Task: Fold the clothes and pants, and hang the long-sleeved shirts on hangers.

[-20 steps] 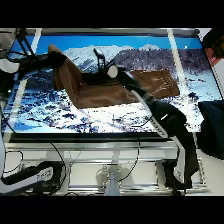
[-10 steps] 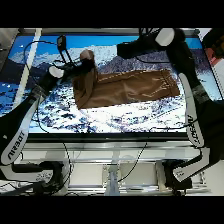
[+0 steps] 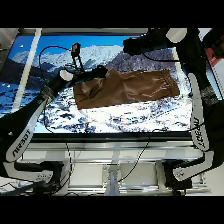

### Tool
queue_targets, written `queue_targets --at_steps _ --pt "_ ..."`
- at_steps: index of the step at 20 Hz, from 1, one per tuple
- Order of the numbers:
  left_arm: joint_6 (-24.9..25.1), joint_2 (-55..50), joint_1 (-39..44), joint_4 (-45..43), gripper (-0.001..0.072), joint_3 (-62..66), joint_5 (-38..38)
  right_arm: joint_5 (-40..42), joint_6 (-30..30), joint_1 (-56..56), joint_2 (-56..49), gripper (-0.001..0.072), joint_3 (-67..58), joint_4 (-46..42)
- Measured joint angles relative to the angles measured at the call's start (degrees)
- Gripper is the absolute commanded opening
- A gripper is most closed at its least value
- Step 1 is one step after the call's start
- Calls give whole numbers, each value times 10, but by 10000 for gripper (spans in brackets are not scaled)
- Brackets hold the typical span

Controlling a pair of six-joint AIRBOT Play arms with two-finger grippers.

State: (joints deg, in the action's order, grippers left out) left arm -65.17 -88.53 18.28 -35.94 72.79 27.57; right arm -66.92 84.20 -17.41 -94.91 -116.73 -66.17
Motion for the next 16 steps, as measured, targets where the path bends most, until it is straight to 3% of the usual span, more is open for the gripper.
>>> queue_targets --at_steps 2,3,7,8,10,12,16 --pt "0 10 -30 -10 504 0 39 -1 -1 0 0 31 0 -1" --pt "0 17 -49 -20 453 0 59 -1 -2 0 0 31 0 -2" --pt "-41 53 -157 -125 454 0 151 -2 -9 0 1 31 0 -6" --pt "-59 58 -188 -158 477 0 178 -2 -10 0 1 31 0 -7" --pt "-84 62 -243 -205 644 -6 230 -1 -11 0 1 31 0 -10" --pt "-94 57 -283 -230 709 -12 265 0 -12 0 1 31 0 -13" --pt "-92 24 -310 -238 706 -17 298 6 -13 0 1 31 0 -15"
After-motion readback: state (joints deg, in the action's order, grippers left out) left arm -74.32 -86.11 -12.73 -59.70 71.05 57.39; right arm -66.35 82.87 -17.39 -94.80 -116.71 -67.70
